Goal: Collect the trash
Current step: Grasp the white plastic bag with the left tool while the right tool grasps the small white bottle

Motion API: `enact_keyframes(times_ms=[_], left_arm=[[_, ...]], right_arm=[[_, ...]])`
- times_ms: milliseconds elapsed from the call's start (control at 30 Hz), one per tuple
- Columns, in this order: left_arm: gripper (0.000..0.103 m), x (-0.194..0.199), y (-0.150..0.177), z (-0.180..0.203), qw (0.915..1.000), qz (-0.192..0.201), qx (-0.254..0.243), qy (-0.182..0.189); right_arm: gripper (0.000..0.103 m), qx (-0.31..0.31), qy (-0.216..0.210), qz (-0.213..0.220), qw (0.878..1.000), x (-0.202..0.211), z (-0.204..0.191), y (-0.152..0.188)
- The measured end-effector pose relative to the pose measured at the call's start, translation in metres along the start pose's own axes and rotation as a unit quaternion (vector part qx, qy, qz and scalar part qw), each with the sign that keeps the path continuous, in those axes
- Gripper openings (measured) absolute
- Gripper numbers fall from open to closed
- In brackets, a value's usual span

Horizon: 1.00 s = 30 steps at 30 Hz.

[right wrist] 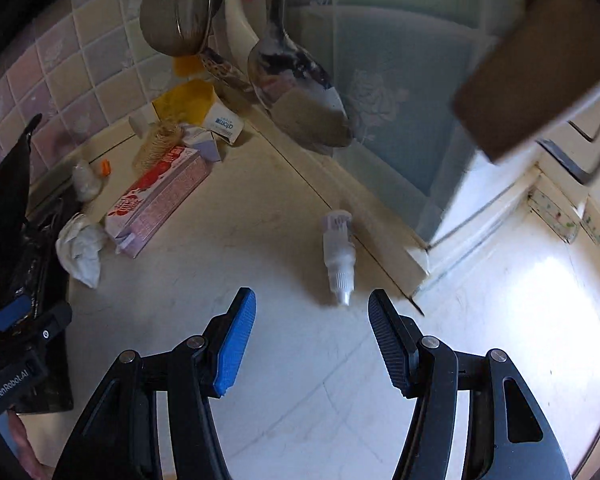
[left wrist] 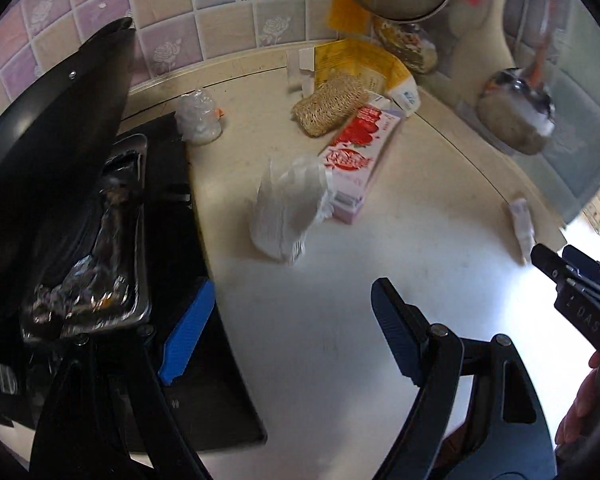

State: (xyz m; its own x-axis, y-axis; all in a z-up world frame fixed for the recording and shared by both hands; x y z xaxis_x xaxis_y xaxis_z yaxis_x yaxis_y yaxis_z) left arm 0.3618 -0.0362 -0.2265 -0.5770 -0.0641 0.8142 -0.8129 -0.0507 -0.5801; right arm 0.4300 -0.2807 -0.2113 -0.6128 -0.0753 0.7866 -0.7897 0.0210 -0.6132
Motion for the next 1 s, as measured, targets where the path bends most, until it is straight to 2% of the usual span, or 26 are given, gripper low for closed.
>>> enact_keyframes(times_ms=[367, 533, 667, 767, 833, 933, 1000], left_arm=[[0.078, -0.042, -0.027, 0.003, 0.9998, -0.021, 0.002, -0.002], [0.062, -0.055, -0.032, 0.002, 0.9995, -0.029, 0.01, 0.003], [0.055, -0.066, -0.035, 0.002, 0.999, -0.041, 0.017, 0.003], [0.047, -0.075, -0.037, 0.001, 0.9982, -0.054, 0.026, 0.009], [0.035, -0.081, -0.037, 0.0, 0.9971, -0.066, 0.034, 0.016], [0.035, -0.084, -0.038, -0.001, 0.9963, -0.07, 0.046, 0.019], [0.033, -0.083, -0.038, 0.001, 0.9967, -0.068, 0.043, 0.014]], right_arm=[[0.06, 0.014, 0.042, -0.029, 0.999, -0.06, -0.014, -0.015], [0.058, 0.012, 0.051, -0.035, 0.998, -0.079, -0.017, -0.021], [0.055, 0.005, 0.059, -0.043, 0.997, -0.095, -0.016, -0.028], [0.05, -0.002, 0.055, -0.046, 0.997, -0.104, -0.014, -0.034], [0.042, -0.003, 0.053, -0.046, 0.998, -0.11, -0.014, -0.039], [0.026, -0.002, 0.042, -0.047, 0.998, -0.119, -0.017, -0.047], [0.025, 0.002, 0.042, -0.047, 0.998, -0.122, -0.021, -0.05]])
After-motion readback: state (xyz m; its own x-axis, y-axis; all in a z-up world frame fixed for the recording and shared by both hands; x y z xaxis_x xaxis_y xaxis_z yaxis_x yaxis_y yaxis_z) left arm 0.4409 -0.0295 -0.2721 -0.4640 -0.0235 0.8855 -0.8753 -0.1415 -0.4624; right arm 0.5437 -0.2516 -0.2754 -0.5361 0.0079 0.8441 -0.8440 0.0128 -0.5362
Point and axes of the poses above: each gripper's, at about its wrist camera, not at the fingertips, and x roughly against the way its jaws point, z to its right, y to its underside, the point moved 3 cm from there along -x, roughly the way its jaws point, and after that the axes turned 2 degrees about x, right-handed, at the moved point
